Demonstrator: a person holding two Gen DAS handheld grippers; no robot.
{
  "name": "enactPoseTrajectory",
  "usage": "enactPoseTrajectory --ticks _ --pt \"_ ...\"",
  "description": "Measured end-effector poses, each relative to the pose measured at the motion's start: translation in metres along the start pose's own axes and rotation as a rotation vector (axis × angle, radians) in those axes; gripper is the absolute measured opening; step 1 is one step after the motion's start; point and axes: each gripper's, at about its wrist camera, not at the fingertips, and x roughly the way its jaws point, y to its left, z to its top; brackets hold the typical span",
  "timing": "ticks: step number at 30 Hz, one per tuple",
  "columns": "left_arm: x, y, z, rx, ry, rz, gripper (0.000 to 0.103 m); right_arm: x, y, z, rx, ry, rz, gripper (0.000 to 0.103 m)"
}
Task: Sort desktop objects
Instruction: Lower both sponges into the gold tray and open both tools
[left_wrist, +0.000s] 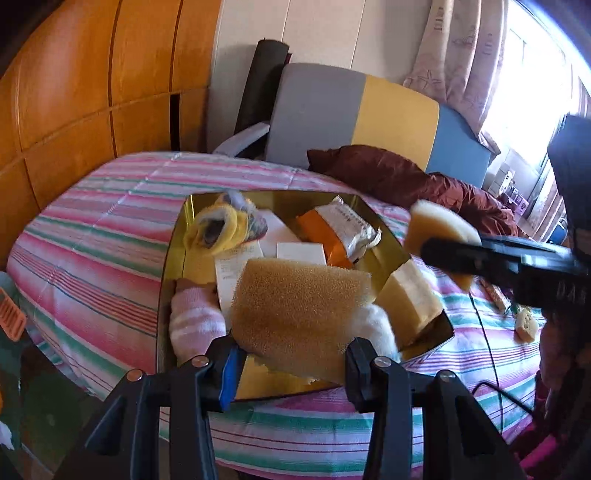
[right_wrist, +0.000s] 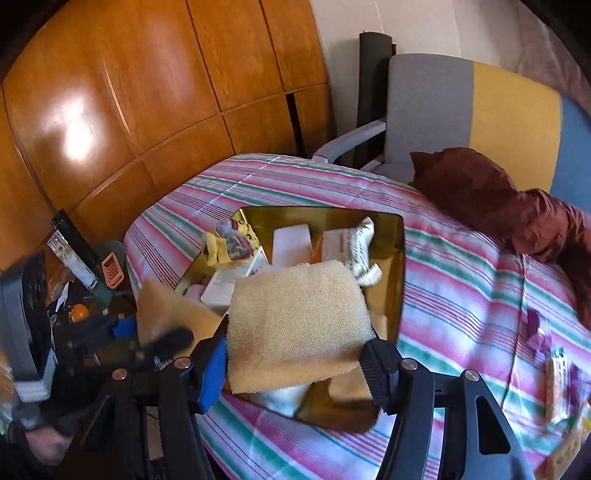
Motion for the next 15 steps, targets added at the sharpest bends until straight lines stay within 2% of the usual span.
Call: enactPoseTrajectory --ticks 15 --pt "0.036 0.008 0.012 0.022 0.016 0.04 0.045 0.044 0.009 0.048 -0.027 -0.001 -0.006 0.064"
